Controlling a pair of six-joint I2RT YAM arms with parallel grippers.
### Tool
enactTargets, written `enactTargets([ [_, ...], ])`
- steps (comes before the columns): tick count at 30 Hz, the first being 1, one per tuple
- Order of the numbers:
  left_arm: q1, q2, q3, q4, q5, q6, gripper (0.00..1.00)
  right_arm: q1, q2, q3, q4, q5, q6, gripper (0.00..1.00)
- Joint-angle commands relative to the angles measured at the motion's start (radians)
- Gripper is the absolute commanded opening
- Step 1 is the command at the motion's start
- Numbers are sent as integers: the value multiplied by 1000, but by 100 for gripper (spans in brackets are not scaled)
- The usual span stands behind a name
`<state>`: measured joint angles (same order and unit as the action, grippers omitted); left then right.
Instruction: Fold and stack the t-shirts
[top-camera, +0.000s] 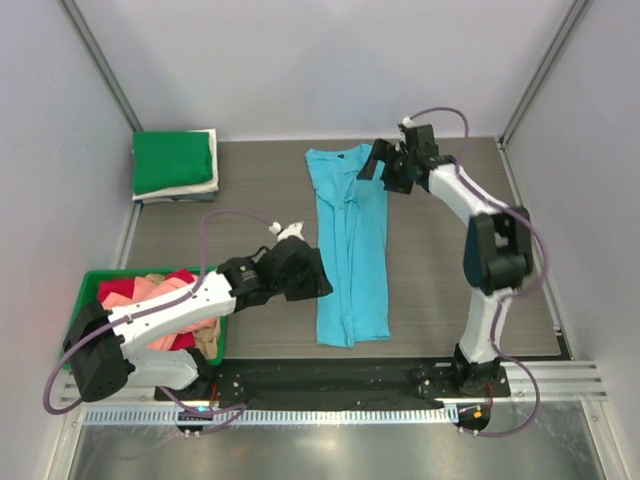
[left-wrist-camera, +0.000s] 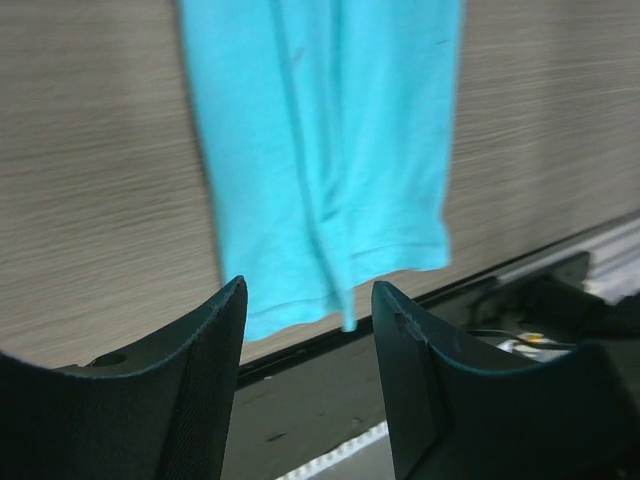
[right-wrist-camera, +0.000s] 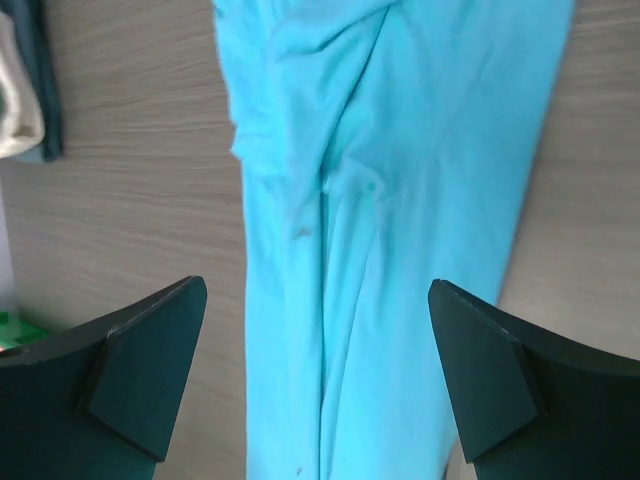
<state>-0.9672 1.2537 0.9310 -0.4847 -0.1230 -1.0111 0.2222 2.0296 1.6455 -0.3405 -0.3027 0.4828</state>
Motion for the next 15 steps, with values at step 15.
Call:
enactTargets([
  [15, -10, -54, -310, 211, 46, -107, 53, 310, -1037, -1190, -71, 181, 295, 85],
])
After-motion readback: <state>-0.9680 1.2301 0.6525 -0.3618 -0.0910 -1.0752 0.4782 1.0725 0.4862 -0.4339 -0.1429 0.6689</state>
